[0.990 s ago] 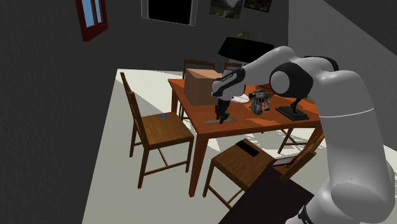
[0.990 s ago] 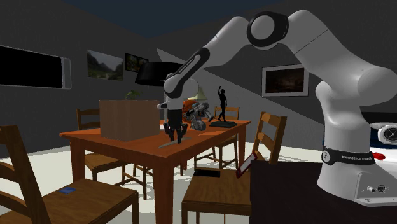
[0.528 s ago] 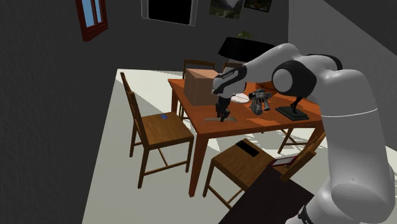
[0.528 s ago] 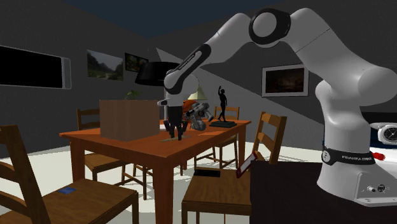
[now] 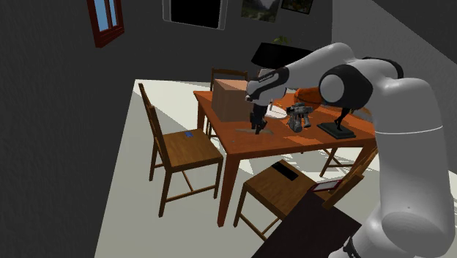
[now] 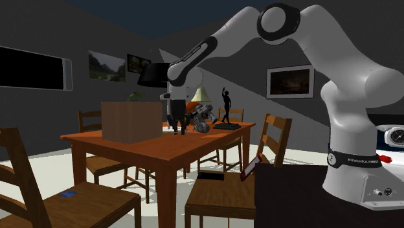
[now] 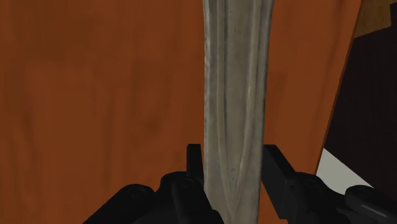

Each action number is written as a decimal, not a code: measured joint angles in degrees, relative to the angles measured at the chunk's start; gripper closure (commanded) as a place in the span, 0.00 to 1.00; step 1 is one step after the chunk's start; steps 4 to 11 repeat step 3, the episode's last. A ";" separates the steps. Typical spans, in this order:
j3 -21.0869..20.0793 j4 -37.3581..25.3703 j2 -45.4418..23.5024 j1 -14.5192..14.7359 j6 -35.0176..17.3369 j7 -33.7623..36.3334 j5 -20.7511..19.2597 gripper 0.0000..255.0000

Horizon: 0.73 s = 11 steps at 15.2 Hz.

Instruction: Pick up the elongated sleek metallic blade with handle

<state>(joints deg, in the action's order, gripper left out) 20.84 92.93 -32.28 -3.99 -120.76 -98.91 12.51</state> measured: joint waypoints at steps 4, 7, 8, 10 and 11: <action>0.21 -0.70 0.83 0.16 1.47 0.30 -0.37 1.00; 0.21 -0.70 0.83 0.16 1.47 0.30 -0.37 1.00; 0.21 -0.70 0.83 0.16 1.47 0.30 -0.37 1.00; 0.21 -0.70 0.83 0.16 1.47 0.30 -0.37 1.00; 0.21 -0.70 0.83 0.16 1.47 0.30 -0.37 1.00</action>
